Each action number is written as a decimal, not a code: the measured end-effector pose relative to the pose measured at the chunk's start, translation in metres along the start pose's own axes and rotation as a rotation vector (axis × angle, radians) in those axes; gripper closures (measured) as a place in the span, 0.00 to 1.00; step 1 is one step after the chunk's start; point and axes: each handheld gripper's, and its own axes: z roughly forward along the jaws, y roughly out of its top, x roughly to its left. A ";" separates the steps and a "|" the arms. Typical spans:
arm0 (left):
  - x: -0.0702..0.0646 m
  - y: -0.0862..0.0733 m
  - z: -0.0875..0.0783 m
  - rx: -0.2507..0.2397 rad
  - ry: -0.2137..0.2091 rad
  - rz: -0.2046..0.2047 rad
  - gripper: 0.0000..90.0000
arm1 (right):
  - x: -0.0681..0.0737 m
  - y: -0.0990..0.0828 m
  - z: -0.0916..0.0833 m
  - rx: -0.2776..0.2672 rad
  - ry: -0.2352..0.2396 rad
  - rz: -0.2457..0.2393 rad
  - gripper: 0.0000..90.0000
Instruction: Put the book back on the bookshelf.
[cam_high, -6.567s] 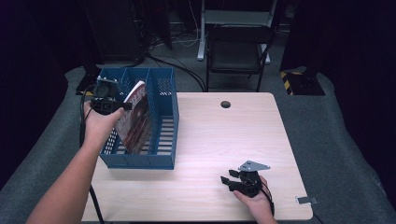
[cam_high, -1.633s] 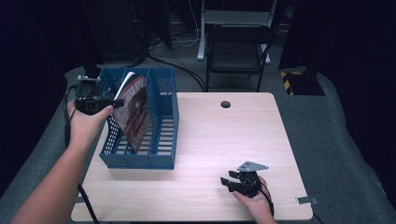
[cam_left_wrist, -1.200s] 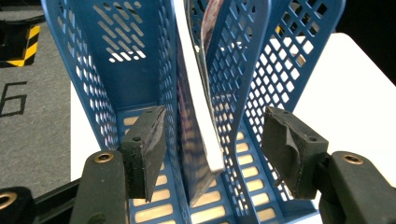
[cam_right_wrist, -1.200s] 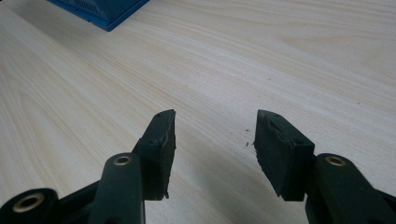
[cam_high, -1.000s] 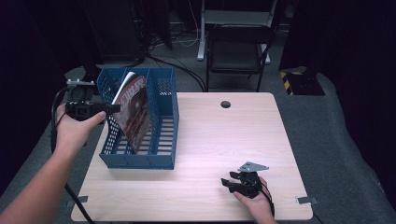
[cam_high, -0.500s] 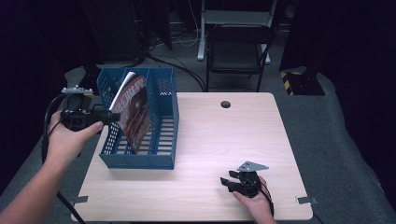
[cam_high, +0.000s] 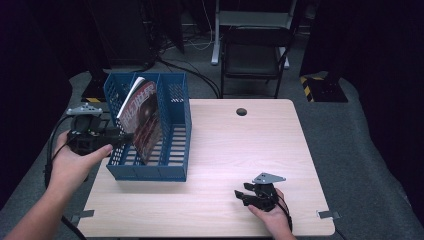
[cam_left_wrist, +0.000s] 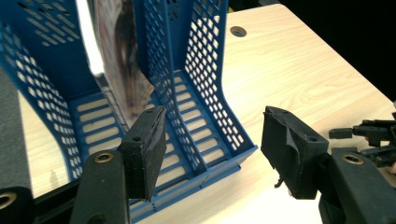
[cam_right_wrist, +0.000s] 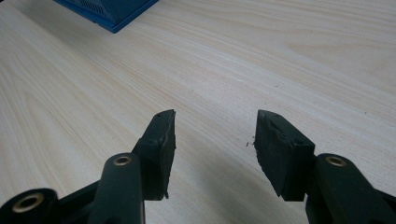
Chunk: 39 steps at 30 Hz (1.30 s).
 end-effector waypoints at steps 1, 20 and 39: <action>-0.001 -0.003 0.001 0.001 -0.006 0.002 0.45 | 0.000 0.000 0.000 -0.002 -0.001 0.005 0.53; -0.039 -0.060 0.052 0.058 -0.078 0.099 0.45 | 0.000 0.000 -0.002 -0.006 -0.005 0.007 0.53; -0.070 -0.117 0.113 0.085 -0.168 0.112 0.45 | 0.000 0.000 -0.002 -0.006 -0.002 0.005 0.53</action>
